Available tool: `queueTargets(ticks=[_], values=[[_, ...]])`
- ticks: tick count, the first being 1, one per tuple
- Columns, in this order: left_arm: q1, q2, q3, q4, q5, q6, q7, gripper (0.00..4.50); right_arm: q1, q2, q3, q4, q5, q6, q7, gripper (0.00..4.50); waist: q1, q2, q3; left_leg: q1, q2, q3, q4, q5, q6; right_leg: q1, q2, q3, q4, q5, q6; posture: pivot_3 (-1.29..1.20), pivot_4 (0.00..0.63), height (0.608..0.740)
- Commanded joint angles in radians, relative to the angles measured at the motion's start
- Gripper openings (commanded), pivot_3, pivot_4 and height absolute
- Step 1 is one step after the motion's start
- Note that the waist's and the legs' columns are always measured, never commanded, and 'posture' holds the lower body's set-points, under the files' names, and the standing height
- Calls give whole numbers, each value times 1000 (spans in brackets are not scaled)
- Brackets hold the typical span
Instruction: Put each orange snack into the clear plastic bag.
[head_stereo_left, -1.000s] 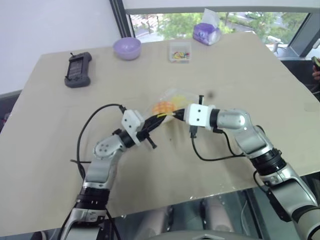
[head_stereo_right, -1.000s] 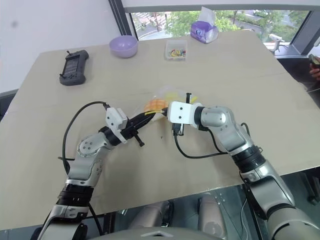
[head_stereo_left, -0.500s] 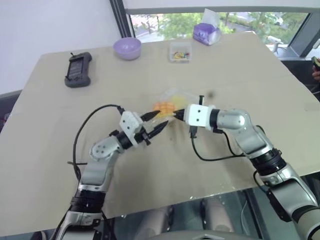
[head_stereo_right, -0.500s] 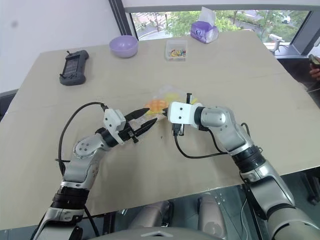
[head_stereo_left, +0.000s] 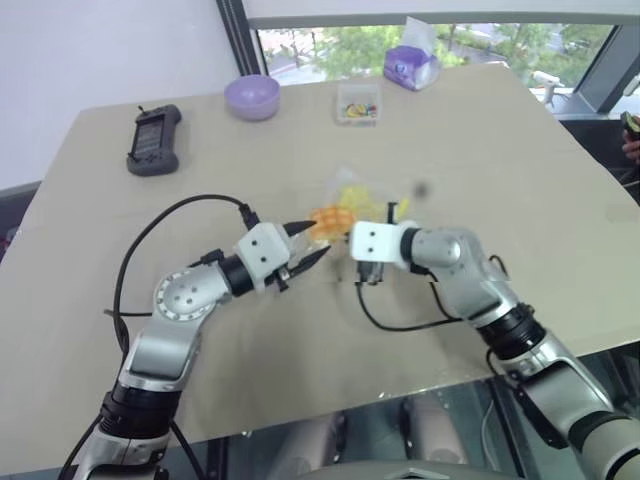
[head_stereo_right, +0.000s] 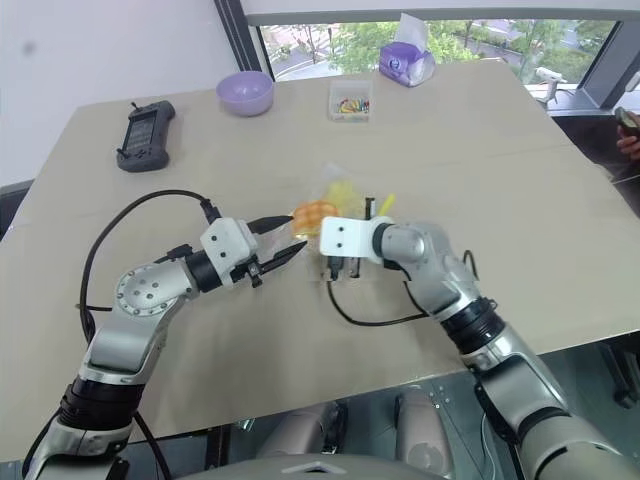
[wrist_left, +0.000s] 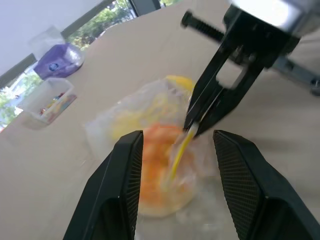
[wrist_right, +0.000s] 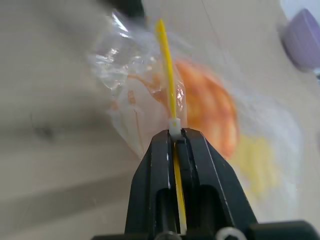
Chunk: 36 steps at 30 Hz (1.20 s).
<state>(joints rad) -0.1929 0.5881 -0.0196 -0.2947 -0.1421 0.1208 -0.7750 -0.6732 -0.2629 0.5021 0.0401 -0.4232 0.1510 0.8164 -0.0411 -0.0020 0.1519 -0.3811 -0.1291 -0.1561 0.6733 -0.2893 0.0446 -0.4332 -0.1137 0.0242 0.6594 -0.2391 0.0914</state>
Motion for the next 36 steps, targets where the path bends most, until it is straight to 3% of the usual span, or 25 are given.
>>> queueTargets(ticks=[1, 6, 8, 14, 26, 36], values=[[-8, 28, 75, -66, -55, 66, 15, 2357, -25, 60, 16, -25, 27, 14, -7, 0, 1, 0, 0, 0, 0, 0, 0, 0, 0, 0, 0, 0, 0, 0, 0, 0, 150, 736], [27, 101, 83, -101, -36, 114, -7, 2357, -89, 96, 16, 68, -1, -24, -74, 0, -1, 0, 0, 0, 0, 0, 0, 0, 0, 0, 0, 0, 0, 0, 0, 0, 150, 736], [61, 177, 52, -119, 48, 109, -20, 2357, -114, 86, 22, 104, -28, -44, -104, 0, -1, 0, 0, 0, 0, 0, 0, 0, 0, 0, 0, 0, 0, 0, 0, 0, 150, 736], [70, 255, 45, -238, 82, 323, 2, 2357, -116, 63, 39, 149, -66, -81, -149, 0, 1, 0, 0, 0, 0, 0, -2, 0, 0, -1, 1, 1, -1, 0, 0, 0, 150, 736], [-86, 130, -91, -175, 204, 421, 142, 2357, -89, 58, 63, 135, -93, -120, -157, 0, 0, 0, 0, 0, 1, 1, -2, 0, 0, -1, 2, 1, -1, 0, 0, 0, 150, 736], [-85, 147, -133, -123, 242, 396, 121, 2357, -91, 56, 51, 51, -92, -130, -162, 0, -3, 0, 0, 0, 1, 1, -3, 0, 0, -2, 2, 2, -1, 0, 0, 0, 150, 736]])
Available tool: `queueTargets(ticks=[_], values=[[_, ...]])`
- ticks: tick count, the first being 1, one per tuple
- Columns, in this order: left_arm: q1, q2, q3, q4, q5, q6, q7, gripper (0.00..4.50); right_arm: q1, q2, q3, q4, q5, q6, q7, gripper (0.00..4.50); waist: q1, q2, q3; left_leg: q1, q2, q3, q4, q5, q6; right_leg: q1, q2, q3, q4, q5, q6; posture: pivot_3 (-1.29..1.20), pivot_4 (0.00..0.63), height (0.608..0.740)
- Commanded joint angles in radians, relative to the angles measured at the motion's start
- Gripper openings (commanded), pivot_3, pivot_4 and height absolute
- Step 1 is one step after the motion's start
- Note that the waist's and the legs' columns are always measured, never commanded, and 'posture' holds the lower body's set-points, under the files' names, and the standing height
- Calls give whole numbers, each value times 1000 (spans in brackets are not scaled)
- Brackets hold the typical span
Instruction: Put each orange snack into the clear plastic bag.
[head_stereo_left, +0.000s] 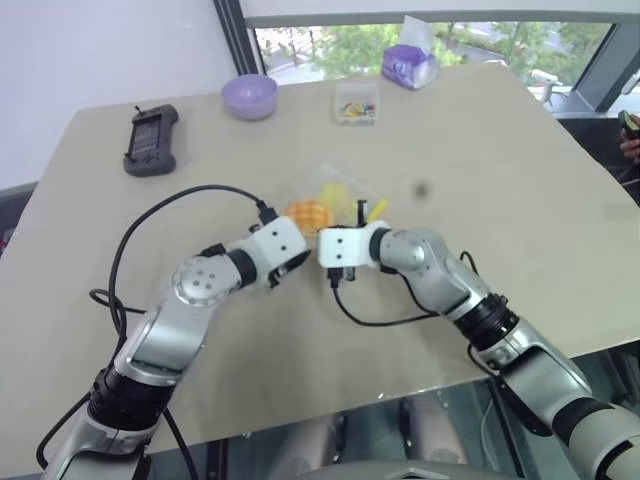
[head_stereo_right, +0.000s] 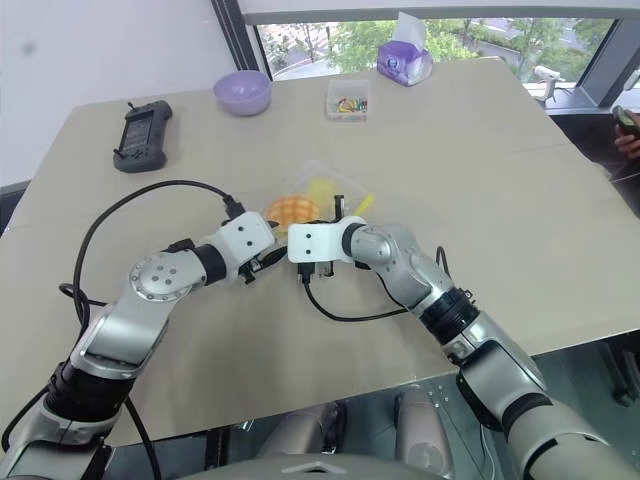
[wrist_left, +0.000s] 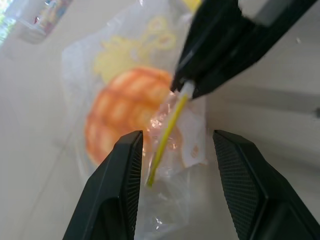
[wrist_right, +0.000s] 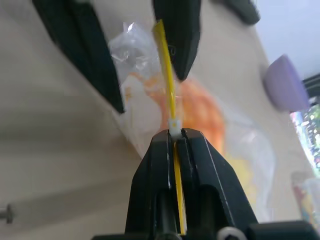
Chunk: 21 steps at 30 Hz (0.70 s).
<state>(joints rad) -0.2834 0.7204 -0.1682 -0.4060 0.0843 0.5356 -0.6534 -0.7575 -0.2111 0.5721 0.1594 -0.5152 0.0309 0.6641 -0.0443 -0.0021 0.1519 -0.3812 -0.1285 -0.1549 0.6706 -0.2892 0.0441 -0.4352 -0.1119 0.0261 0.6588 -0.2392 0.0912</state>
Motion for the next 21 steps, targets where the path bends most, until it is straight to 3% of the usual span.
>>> queueTargets(ticks=[1, 21], values=[[5, 12, 18, -16, 14, -18, 1, 2357, -5, 4, -18, -79, 1, -8, -8, 0, 1, 0, 0, 0, 0, 0, 0, 0, 0, 0, 0, 0, 0, 0, 0, 0, 150, 736], [-36, -47, 27, -64, 1, 48, 16, 2357, 11, 2, -3, -128, 2, 2, 34, 0, 2, 0, 0, 0, 0, 0, 0, 0, 0, 0, 0, 0, 0, 0, 0, 0, 150, 736]])
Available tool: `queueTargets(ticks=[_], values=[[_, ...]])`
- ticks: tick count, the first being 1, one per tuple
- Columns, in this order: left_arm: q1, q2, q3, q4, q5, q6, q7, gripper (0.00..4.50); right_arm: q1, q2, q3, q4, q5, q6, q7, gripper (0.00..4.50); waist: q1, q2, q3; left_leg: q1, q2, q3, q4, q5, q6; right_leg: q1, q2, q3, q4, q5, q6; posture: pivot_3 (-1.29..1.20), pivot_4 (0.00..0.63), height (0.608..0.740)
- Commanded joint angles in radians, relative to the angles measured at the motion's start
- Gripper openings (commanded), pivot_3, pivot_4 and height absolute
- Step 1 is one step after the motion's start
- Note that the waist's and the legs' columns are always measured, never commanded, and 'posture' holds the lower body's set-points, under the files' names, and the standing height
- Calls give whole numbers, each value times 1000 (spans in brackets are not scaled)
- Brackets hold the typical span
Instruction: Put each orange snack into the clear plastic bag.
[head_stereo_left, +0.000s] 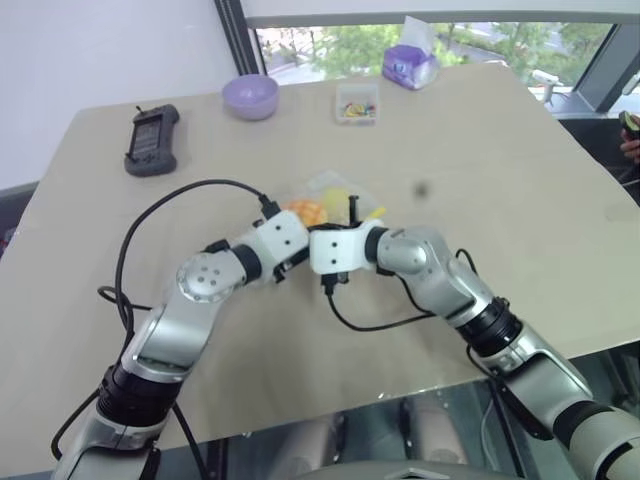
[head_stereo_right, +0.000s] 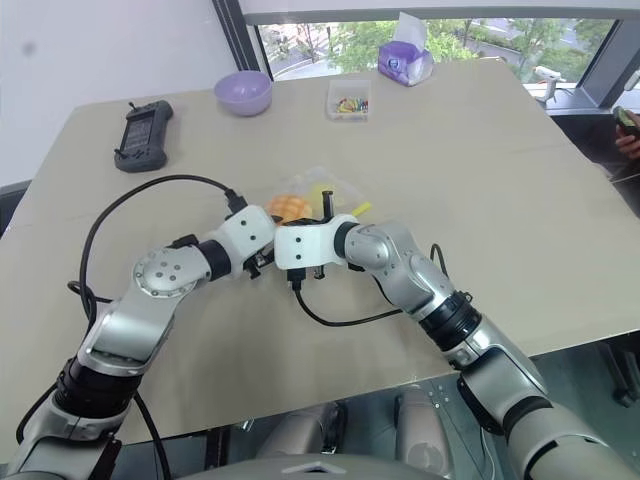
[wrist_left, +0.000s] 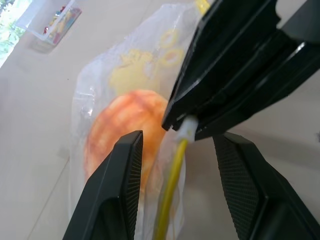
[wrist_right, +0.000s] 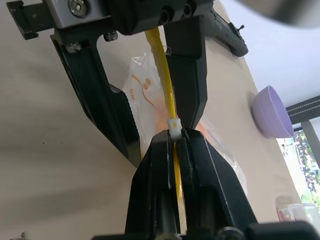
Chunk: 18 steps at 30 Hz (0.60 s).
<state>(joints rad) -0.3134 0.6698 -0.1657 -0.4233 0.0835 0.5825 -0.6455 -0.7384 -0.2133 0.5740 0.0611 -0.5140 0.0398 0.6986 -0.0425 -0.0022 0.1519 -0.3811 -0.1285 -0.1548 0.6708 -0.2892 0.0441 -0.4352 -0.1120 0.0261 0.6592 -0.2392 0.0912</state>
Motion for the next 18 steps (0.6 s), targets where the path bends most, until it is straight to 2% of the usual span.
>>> queueTargets(ticks=[1, 7, 18], values=[[-3, 5, 25, -49, 1, 1, 7, 2123, -8, 4, -5, -28, 1, -8, 0, 0, 0, 0, 0, 0, 0, 0, 0, 0, 0, 0, 0, 0, 0, 0, 0, 0, 150, 736], [7, 3, 38, -67, -8, 5, 8, 138, -9, 2, -4, -17, -1, -12, -2, 0, 0, 0, 0, 0, 0, 0, 0, 0, 0, 0, 0, 0, 0, 0, 0, 0, 150, 736], [37, -9, 43, -59, -11, -51, 31, 57, 5, 7, -7, -21, 16, 9, 13, 0, 0, 0, 0, 0, 0, 0, 0, 0, 0, 0, 0, 0, 0, 0, 0, 0, 150, 736]])
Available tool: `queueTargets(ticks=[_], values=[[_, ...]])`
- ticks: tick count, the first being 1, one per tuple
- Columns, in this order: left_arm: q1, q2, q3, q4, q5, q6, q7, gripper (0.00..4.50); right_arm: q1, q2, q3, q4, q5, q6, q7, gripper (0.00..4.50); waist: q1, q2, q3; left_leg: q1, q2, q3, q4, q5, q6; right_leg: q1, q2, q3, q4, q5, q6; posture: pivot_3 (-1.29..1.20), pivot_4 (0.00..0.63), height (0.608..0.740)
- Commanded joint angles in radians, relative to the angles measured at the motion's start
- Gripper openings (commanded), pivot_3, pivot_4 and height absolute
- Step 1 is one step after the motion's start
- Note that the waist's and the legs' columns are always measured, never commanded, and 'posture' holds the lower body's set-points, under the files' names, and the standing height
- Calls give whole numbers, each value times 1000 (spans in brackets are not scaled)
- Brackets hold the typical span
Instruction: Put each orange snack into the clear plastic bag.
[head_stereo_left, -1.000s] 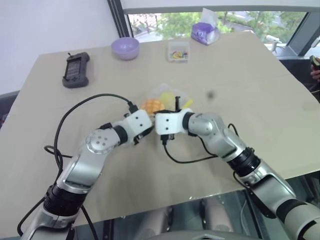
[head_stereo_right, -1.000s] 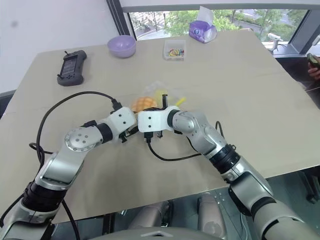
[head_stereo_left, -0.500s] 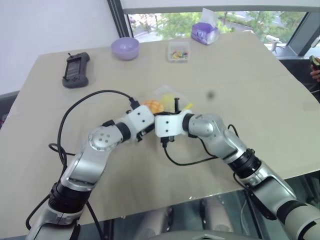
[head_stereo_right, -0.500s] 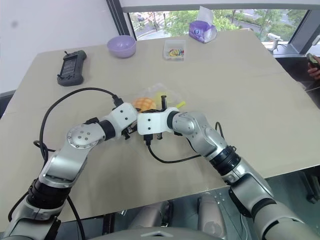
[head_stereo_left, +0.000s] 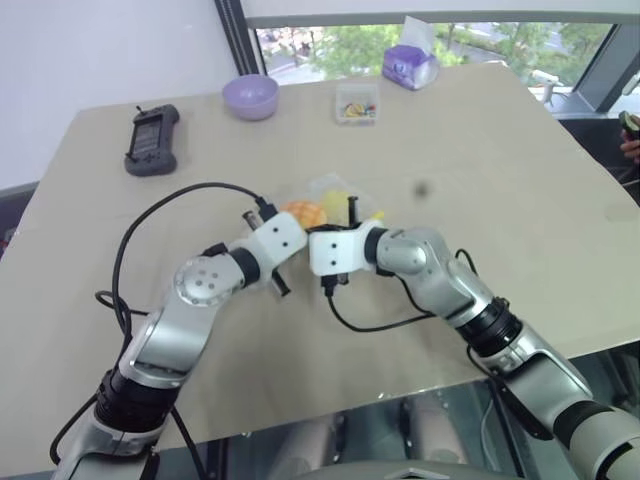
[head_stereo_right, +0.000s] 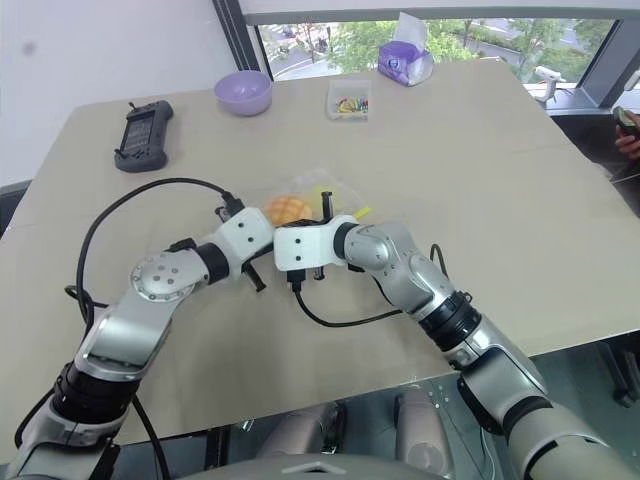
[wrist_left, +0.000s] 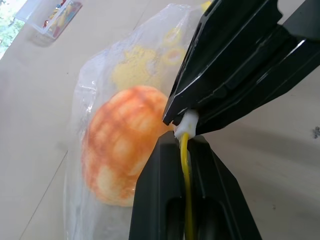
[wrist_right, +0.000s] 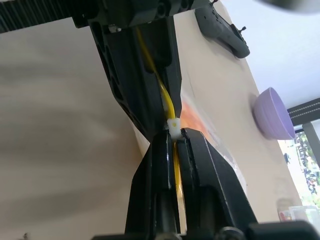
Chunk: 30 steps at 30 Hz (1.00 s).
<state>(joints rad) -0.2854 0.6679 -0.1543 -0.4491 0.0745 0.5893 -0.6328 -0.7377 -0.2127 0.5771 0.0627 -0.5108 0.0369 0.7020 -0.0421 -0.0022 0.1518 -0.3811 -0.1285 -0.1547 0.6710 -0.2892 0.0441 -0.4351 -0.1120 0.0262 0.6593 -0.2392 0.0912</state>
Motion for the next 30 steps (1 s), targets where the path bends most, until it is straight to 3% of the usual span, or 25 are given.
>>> queueTargets(ticks=[1, 5, 20, 24, 30], values=[[13, -9, 32, -31, -1, -75, 21, 57, 4, 7, -11, -23, 14, 12, 8, 0, 0, 0, 0, 0, 0, 0, 0, 0, 0, 0, 0, 0, 0, 0, 0, 0, 150, 736], [34, -29, 28, -34, -1, -101, 36, 0, 8, 9, -12, -21, 16, -2, -3, 1353, 0, 0, 0, 0, 0, 0, 0, 0, 0, 0, 0, 0, 0, 0, 0, 0, 150, 736], [74, -74, 28, 41, 43, -258, 114, 0, 35, -25, -8, -69, 60, -49, 61, 1353, 1, 0, 0, 0, 0, 0, 0, 0, 0, 0, 0, 0, 0, 0, 0, 0, 150, 736], [77, -86, 28, 46, 50, -270, 125, 0, 37, -33, -5, -76, 69, -52, 82, 140, 1, 0, 0, 0, 0, 1, 1, 0, 0, 0, 0, 0, 0, 0, 0, 0, 150, 736], [101, -95, 25, 35, 53, -271, 122, 0, 30, -29, -10, -75, 61, -47, 75, 57, 1, 0, 0, 0, 0, 1, 1, 0, 0, 0, 0, 0, 1, 0, 0, 0, 150, 736]])
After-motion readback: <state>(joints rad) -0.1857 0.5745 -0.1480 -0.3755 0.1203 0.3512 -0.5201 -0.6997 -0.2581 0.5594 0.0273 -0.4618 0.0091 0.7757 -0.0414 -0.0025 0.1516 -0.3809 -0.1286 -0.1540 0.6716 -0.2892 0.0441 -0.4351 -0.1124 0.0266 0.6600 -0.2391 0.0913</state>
